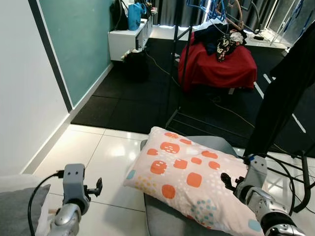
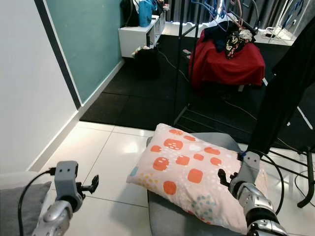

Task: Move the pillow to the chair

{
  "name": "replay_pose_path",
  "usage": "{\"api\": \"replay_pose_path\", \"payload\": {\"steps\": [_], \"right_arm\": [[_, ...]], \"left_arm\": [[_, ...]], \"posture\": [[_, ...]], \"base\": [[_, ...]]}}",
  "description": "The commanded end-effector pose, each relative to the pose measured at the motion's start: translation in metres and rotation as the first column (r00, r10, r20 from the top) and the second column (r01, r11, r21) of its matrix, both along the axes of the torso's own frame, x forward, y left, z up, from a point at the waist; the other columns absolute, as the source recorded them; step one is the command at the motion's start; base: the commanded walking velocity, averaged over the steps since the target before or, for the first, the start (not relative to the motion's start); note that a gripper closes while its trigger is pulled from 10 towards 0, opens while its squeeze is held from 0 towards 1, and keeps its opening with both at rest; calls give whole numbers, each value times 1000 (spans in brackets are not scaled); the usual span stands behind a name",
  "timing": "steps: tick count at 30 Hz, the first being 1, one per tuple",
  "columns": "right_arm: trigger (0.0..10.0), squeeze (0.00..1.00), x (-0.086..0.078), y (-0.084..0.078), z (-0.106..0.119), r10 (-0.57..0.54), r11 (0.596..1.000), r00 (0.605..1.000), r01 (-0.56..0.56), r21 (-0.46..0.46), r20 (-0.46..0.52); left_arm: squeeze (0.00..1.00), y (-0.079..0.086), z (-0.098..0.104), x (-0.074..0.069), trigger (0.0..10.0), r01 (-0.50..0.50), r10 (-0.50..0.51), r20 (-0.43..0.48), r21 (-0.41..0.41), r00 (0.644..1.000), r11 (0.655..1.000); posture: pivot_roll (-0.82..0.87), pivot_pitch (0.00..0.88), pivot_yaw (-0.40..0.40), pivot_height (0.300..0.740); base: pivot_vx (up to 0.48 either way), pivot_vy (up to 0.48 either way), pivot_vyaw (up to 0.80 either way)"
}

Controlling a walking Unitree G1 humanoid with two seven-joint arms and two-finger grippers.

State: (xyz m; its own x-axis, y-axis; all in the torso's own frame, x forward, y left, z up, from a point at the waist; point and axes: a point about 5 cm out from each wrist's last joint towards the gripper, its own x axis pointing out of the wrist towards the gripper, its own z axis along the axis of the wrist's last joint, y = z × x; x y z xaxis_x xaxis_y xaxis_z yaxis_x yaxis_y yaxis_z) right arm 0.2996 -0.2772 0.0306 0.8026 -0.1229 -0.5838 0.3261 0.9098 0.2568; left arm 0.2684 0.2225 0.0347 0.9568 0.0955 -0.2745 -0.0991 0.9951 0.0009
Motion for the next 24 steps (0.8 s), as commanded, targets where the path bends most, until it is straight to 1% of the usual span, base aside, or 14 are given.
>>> {"api": "replay_pose_path", "payload": {"steps": [1,3,4,7,9,11,13,14,18,21,23,24], "right_arm": [[10000,0,-2,0,-3,-50,998,998,52,48,-29],[10000,0,-2,0,-3,-50,998,998,52,48,-29],[10000,0,-2,3,-5,-54,996,998,57,66,-38],[10000,0,-1,6,-6,-58,995,997,62,82,-46],[10000,0,-1,11,-9,-61,993,996,67,95,-65],[10000,0,-2,12,-10,-69,992,994,76,97,-80],[10000,0,-2,12,-10,-69,992,994,76,97,-80],[10000,0,-1,10,-9,-79,993,993,86,80,-83],[10000,0,0,8,-7,-93,993,992,98,72,-82],[10000,0,4,3,-1,-117,990,991,122,70,-66],[10000,0,4,3,-1,-117,990,991,122,70,-66],[10000,0,6,1,3,-130,988,990,133,75,-51]], "left_arm": [[0,4,4,1,10000,11,-12,18,33,1000,999],[0,4,4,1,10000,11,-12,18,33,1000,999],[0,6,7,3,10000,11,-12,24,41,1000,999],[0,6,9,4,10000,13,-15,30,51,999,999],[0,5,9,4,10000,17,-20,36,59,999,998],[0,3,9,4,10000,22,-25,38,65,999,998],[0,3,9,4,10000,22,-25,38,65,999,998],[0,1,9,3,10000,34,-36,37,77,999,996],[0,-1,9,3,10000,45,-49,36,89,998,995],[0,-1,10,4,10000,46,-50,42,92,998,995],[0,-1,10,4,10000,46,-50,42,92,998,995],[0,0,12,4,10000,46,-50,46,94,998,995]], "posture": [[-171,51,-39,670],[-171,51,-39,670],[-169,51,-41,665],[-169,51,-41,660],[-170,46,-42,650],[-170,44,-42,640],[-170,44,-42,640],[-169,41,-42,630],[-169,41,-42,620],[-166,43,-44,610],[-166,43,-44,610],[-166,43,-45,605]], "base": [[0,0,0],[0,0,0],[0,0,0],[0,0,0],[0,0,0],[0,0,0],[0,0,0],[0,0,0],[0,0,0],[0,0,0],[0,0,0],[0,0,0]]}}
